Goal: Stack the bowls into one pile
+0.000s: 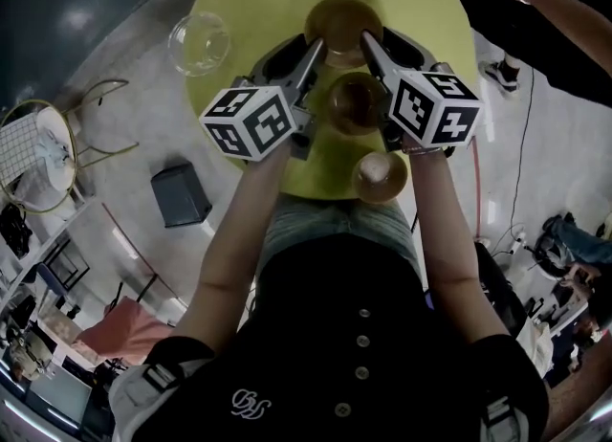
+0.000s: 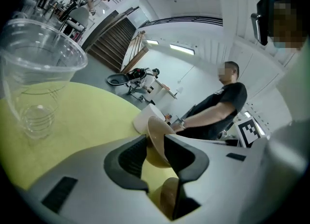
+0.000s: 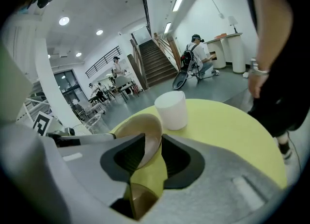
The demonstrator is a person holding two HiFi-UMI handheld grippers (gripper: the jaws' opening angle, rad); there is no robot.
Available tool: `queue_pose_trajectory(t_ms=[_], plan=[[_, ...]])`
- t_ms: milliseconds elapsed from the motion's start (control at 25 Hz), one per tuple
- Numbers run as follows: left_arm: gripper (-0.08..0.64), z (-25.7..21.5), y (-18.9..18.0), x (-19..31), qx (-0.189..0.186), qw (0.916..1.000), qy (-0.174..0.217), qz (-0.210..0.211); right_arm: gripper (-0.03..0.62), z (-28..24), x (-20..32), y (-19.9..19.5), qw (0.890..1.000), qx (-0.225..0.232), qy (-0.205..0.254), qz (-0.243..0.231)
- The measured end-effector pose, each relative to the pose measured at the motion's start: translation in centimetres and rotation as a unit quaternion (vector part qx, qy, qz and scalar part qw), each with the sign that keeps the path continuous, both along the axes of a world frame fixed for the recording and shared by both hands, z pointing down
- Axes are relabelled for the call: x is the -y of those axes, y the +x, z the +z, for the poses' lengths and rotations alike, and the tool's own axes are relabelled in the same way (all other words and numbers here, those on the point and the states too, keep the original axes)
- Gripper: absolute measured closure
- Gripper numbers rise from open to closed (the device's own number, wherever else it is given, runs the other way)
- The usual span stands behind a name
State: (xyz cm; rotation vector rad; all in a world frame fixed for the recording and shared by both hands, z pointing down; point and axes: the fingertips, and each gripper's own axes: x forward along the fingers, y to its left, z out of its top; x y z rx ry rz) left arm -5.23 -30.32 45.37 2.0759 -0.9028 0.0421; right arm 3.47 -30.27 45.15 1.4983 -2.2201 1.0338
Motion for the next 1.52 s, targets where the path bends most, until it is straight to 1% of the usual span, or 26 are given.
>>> queue_pose_trajectory(t_ms=[240, 360, 560, 760, 960, 1280, 1520], plan=[[0.445, -2.5, 0.4, -1.3, -0.012, 0.9997, 0.022, 0.002, 0.491, -2.3, -1.4, 0.5, 1.0, 0.0, 0.025, -0.002], [0.445, -2.9, 0.5, -2.3, -0.018, 0.9995, 0.025, 0.007, 0.491, -2.8, -2.4, 0.4, 0.999, -0.004, 0.034, -0.004], [0.445, -3.6, 0.0, -4.0, -0.011, 0.9993, 0.036, 0.004, 0.491, -3.0, -4.3, -0.1, 0.999, -0.002, 0.036, -0.016], [0.445, -3.8, 0.4, -6.1, -0.006, 0.9994, 0.035, 0.001, 0.491, -3.0, -6.4, 0.3, 0.999, -0.002, 0.03, -0.025], [0.445, -4.0, 0.9, -7.7, 0.003, 0.9992, 0.039, -0.01, 0.491, -3.0, -8.3, 0.8, 0.999, -0.004, 0.025, -0.039], [0.446, -2.3, 0.8, -10.3, 0.02, 0.9993, 0.022, -0.022, 0.491, -2.0, -10.1, 0.5, 0.998, -0.013, 0.014, -0.063], [0.445, -0.8, 1.4, -11.7, 0.038, 0.9992, 0.005, -0.013, 0.491, -0.7, -11.3, 1.0, 0.998, -0.02, -0.001, -0.063]])
